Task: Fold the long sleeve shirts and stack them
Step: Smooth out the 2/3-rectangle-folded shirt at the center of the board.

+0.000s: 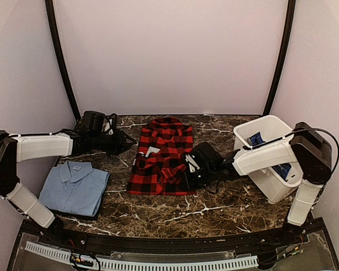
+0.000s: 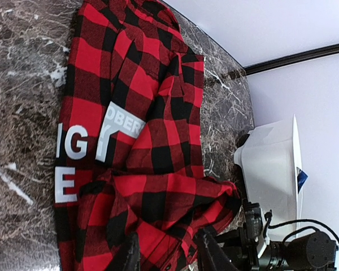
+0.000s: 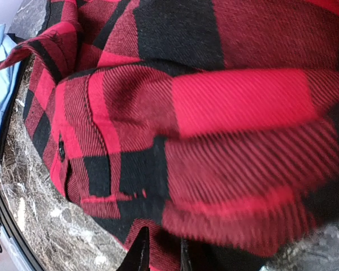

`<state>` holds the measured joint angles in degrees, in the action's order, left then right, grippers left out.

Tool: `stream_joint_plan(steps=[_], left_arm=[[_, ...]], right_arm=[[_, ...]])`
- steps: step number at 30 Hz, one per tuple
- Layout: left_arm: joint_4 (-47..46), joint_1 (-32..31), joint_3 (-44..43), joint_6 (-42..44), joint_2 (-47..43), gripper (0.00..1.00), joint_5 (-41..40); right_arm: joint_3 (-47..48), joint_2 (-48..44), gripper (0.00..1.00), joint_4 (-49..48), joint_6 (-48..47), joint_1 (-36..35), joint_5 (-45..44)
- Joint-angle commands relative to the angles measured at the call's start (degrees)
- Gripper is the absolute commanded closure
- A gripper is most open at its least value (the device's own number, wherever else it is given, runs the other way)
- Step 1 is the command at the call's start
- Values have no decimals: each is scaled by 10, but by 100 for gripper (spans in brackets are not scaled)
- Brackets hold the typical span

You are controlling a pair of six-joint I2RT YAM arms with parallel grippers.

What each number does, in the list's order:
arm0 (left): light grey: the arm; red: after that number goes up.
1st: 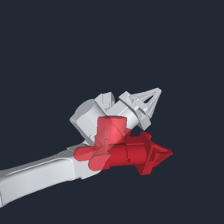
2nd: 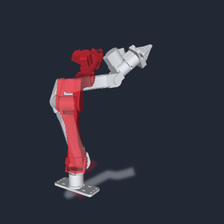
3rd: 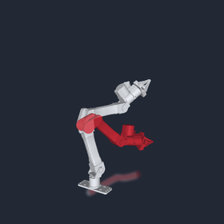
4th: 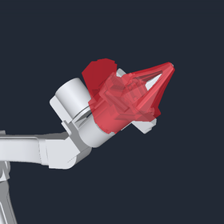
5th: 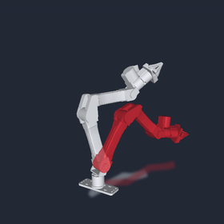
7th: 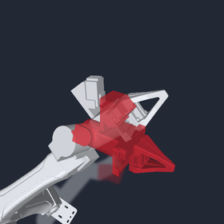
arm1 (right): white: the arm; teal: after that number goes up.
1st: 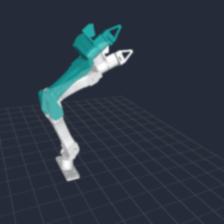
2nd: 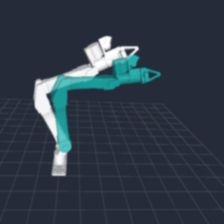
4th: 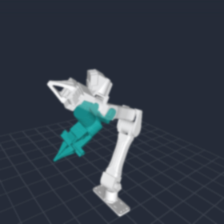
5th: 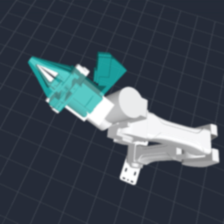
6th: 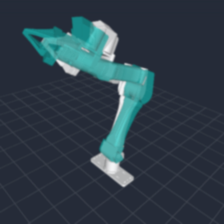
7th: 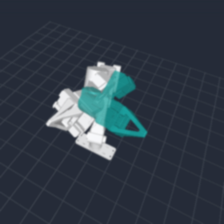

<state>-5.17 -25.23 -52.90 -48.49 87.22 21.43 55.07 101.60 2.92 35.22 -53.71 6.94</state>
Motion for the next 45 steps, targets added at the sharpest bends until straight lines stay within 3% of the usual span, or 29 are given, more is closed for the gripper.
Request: stream_joint_plan(steps=[1, 6, 13, 21, 31, 33, 38, 45], left_arm=[[35, -1, 49, 13, -61, 65, -2], [31, -23, 111, -1, -105, 54, 0], [-14, -66, 161, -20, -108, 46, -3], [-54, -90, 134, -24, -41, 46, 3], [-59, -90, 57, -22, 36, 47, -11], [-56, -90, 35, -21, 51, 49, -12], [-53, -90, -2, -18, 86, 66, -19], [-31, -90, -70, 0, 131, 82, -22]], right_arm=[[46, 27, 82, -41, -1, 7, 13], [96, 59, 81, -50, -8, 32, 16], [183, 126, 79, -41, -23, 66, 23], [242, 191, 77, -13, -31, 80, 38], [231, 116, 67, 18, -36, 80, 16], [228, 93, 64, 34, -39, 81, -5], [198, 46, 58, 60, -40, 97, -35], [124, 15, 47, 45, -26, 130, -21]])
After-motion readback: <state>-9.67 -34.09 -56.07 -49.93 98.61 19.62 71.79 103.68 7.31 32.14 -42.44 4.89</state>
